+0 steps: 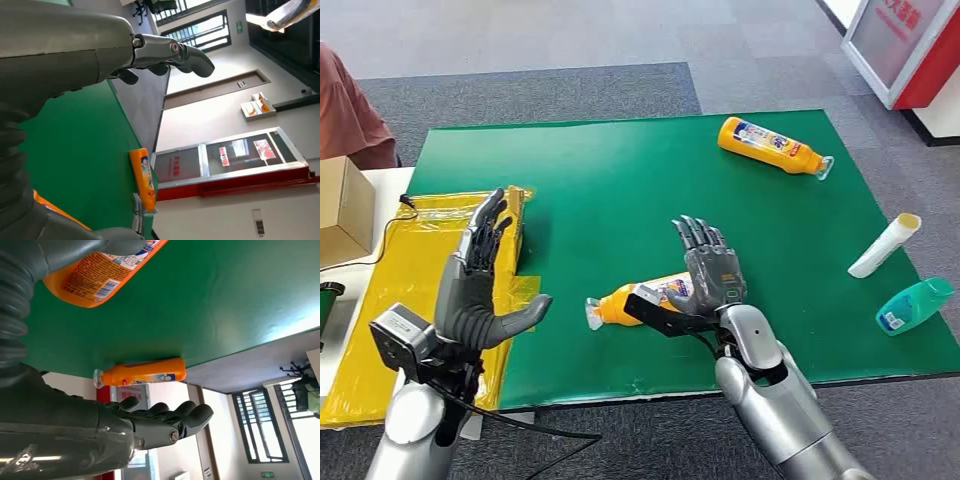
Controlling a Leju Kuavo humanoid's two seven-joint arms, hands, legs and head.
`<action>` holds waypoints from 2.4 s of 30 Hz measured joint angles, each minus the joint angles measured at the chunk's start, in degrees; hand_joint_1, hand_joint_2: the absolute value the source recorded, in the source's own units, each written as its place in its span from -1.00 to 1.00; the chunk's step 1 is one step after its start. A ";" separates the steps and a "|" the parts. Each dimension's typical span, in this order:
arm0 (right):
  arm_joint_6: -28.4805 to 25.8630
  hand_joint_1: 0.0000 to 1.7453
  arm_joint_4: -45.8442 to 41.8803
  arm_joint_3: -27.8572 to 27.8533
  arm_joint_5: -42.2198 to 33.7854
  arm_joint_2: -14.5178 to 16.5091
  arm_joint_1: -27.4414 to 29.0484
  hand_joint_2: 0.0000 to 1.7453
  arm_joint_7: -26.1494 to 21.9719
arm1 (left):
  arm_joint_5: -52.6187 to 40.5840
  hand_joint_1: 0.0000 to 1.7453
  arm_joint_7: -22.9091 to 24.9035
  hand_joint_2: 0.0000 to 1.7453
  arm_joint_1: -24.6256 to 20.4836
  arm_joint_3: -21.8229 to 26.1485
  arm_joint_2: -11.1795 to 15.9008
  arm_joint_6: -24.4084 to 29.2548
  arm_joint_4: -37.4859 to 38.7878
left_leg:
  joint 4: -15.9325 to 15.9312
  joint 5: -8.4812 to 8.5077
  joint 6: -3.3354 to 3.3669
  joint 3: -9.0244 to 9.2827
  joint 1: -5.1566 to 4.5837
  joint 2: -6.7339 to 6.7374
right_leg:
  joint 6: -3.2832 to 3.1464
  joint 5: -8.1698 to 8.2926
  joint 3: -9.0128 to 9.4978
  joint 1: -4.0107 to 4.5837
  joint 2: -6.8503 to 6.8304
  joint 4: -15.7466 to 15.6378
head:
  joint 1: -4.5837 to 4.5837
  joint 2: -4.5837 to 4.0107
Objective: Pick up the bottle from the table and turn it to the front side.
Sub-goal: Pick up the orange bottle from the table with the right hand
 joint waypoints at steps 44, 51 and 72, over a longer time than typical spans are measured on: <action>0.92 -1.00 18.88 2.83 9.30 -4.72 -3.39 1.00 0.56 | -4.62 -1.00 -0.62 1.00 -5.34 -3.19 4.47 -1.36 -2.90 | 0.00 0.01 -0.01 0.06 0.00 0.01 | -0.04 0.05 0.05 0.00 0.01 0.00 | 0.00 0.00; -0.17 -1.00 22.33 2.93 10.53 -3.34 -4.95 1.00 0.98 | -4.04 -1.00 -0.22 1.00 -5.39 -4.45 4.47 -1.81 -2.68 | 0.00 0.06 -0.04 0.13 0.01 0.02 | -0.10 0.12 0.08 0.01 0.03 0.00 | 0.00 0.00; -1.65 1.00 30.68 3.58 13.63 -0.88 -8.73 1.00 1.28 | -3.41 -1.00 -0.21 1.00 -4.92 -8.32 3.76 -2.75 -0.34 | 0.00 0.09 -0.01 0.33 0.01 0.03 | -0.10 0.20 0.28 0.01 0.04 -0.01 | 0.00 0.00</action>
